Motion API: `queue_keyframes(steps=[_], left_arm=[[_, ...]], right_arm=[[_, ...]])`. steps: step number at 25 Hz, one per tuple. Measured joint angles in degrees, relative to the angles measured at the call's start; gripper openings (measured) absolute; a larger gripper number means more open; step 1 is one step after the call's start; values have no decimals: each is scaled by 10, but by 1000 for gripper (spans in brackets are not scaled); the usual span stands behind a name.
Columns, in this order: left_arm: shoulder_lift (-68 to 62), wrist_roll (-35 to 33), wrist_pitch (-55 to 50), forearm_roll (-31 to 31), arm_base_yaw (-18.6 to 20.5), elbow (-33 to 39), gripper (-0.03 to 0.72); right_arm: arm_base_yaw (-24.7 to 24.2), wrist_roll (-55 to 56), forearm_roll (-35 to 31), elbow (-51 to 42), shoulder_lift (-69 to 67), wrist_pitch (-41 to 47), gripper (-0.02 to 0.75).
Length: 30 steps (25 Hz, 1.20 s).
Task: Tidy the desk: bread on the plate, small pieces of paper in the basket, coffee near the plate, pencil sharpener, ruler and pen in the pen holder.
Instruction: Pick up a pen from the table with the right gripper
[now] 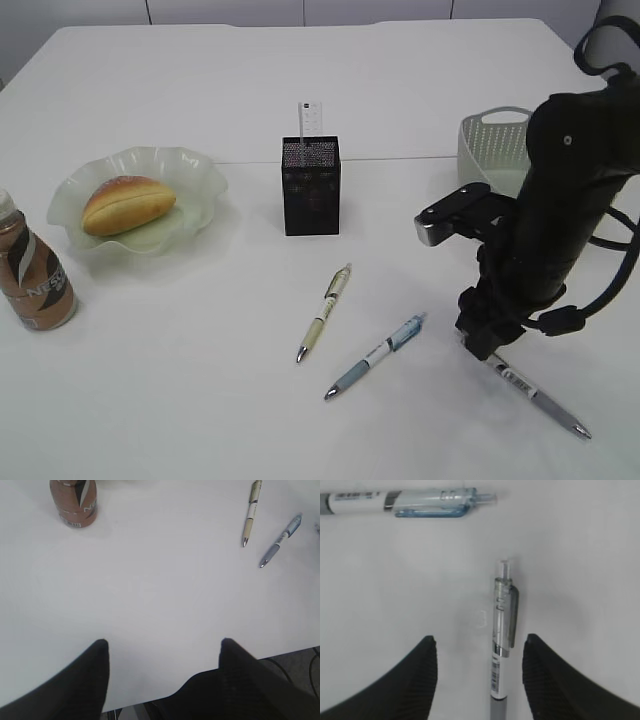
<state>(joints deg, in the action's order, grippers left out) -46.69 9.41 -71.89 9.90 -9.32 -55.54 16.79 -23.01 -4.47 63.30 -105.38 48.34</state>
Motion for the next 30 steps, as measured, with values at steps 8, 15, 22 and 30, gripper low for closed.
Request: queue_keyframes(steps=[8, 15, 22, 30], left_arm=[[0, 0, 0, -1, 0, 0, 497], [0, 0, 0, -4, 0, 0, 497], [0, 0, 0, -5, 0, 0, 497], [0, 0, 0, -15, 0, 0, 497]], right_arm=[[0, 27, 45, 5, -11, 7, 512], [0, 27, 48, 5, -11, 7, 517], [0, 27, 49, 6, -28, 10, 518], [0, 27, 45, 6, -49, 10, 518]])
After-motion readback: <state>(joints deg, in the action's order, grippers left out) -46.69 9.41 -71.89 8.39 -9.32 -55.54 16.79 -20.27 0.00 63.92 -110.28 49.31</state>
